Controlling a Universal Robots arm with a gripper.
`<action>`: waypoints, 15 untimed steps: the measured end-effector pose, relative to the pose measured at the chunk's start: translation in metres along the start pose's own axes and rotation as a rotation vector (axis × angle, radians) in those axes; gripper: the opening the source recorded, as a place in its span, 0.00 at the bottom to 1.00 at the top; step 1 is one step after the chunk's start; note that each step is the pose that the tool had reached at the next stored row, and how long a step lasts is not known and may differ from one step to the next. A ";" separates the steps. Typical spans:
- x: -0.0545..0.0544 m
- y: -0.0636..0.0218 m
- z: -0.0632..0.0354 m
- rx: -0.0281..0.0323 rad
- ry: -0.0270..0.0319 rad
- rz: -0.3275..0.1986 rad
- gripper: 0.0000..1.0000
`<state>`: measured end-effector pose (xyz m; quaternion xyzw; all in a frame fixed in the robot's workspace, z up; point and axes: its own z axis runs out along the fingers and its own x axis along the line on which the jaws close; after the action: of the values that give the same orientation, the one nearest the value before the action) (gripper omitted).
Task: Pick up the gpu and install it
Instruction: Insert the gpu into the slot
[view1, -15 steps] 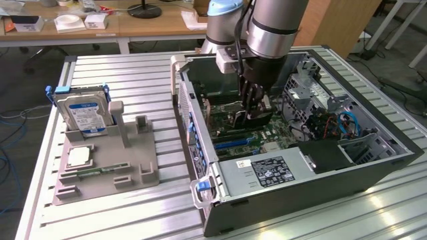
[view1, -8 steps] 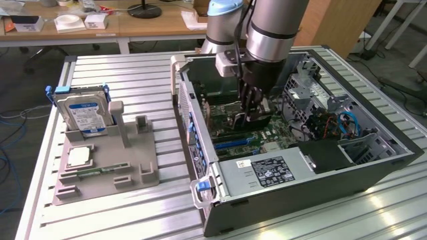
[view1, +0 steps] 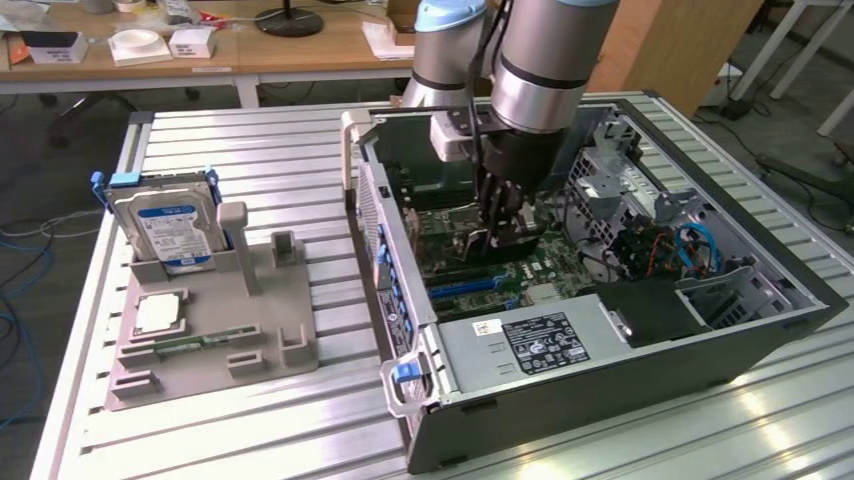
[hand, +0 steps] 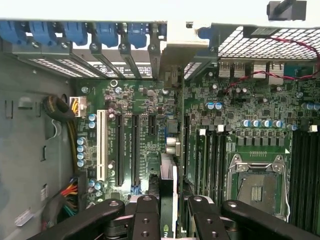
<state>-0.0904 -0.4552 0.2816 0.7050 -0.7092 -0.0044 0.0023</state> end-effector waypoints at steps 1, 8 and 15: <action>0.001 -0.0001 0.0023 0.0000 0.0000 0.000 0.27; 0.003 -0.0002 0.0150 -0.0001 0.0000 0.000 0.27; 0.003 0.0000 0.0179 -0.0001 0.0000 0.000 0.27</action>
<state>-0.0905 -0.4581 0.2637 0.7051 -0.7091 -0.0044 0.0024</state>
